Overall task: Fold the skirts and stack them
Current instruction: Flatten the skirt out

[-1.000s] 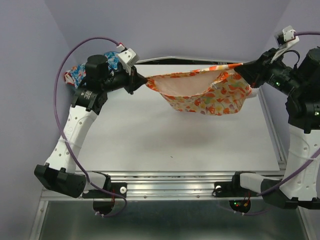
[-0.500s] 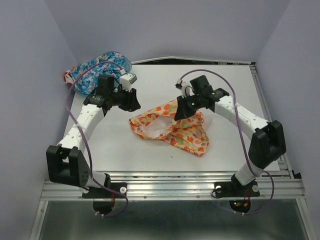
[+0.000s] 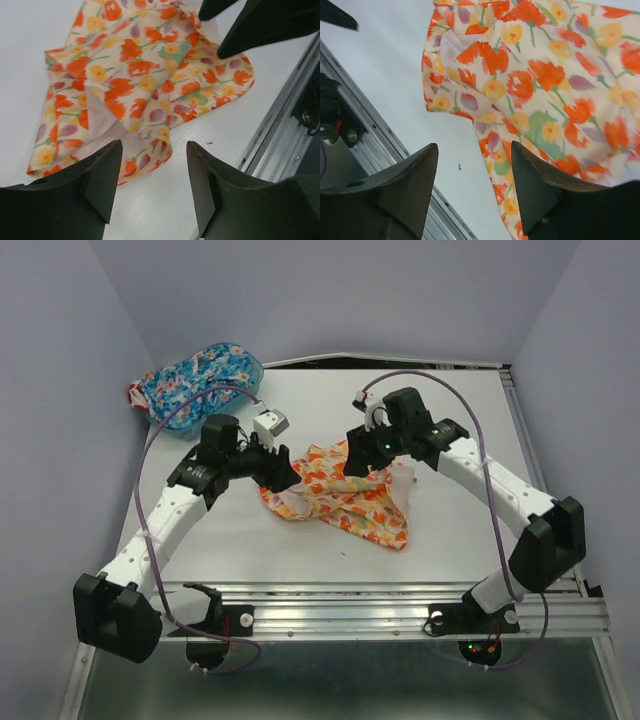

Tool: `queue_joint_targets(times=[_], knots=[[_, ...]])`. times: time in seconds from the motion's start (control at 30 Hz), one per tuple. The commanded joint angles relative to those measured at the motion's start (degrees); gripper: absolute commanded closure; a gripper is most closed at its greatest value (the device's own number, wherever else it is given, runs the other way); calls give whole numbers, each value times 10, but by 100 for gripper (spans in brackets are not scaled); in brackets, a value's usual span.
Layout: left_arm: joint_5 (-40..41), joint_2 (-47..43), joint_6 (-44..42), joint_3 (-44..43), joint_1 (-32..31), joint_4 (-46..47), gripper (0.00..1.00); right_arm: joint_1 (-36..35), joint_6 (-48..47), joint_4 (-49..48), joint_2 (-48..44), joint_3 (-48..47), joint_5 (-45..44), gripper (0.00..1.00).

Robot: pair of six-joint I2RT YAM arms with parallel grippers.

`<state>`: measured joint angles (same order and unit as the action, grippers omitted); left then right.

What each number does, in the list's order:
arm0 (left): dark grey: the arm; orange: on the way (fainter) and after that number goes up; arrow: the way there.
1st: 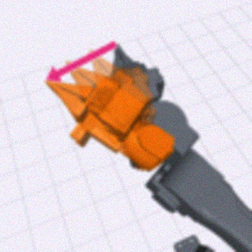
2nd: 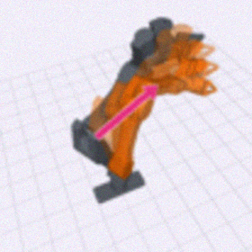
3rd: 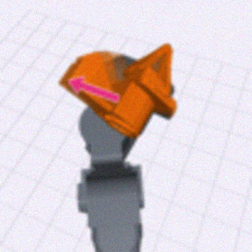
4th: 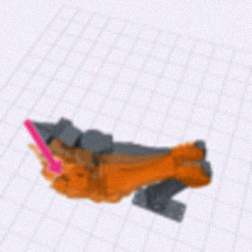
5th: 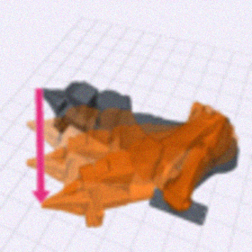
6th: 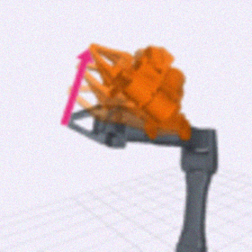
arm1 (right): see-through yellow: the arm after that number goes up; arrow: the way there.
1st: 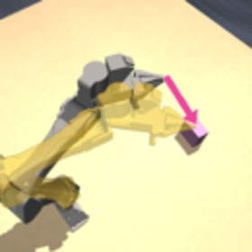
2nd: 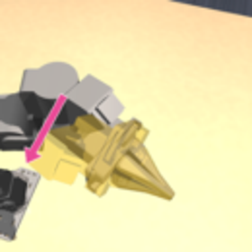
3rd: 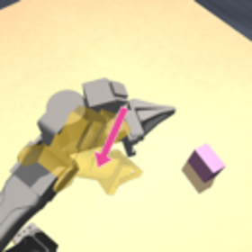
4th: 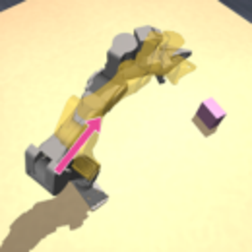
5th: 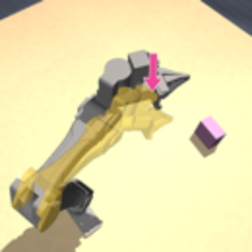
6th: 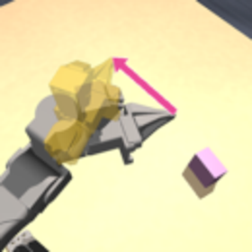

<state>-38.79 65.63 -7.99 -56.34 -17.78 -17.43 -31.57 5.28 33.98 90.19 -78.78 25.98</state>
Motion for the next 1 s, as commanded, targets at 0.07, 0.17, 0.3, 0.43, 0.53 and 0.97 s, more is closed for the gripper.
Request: queue_joint_targets(times=[0.07,0.17,0.3,0.43,0.53,0.97], knots=[[27,67,118,16,-68,138,33,51,-46,58,-131,28,-189,39],[58,130,188,-1,-67,171,32,93,-46,69,-143,45,-221,39],[94,196,220,-50,-67,170,32,99,-45,55,-151,80,-241,39],[105,254,225,-82,-54,167,32,99,-46,42,-117,86,-245,40],[109,294,237,-99,-40,167,32,99,-47,38,-87,68,-227,41],[86,383,246,-117,-33,186,38,99,-64,56,53,-12,-197,50]])
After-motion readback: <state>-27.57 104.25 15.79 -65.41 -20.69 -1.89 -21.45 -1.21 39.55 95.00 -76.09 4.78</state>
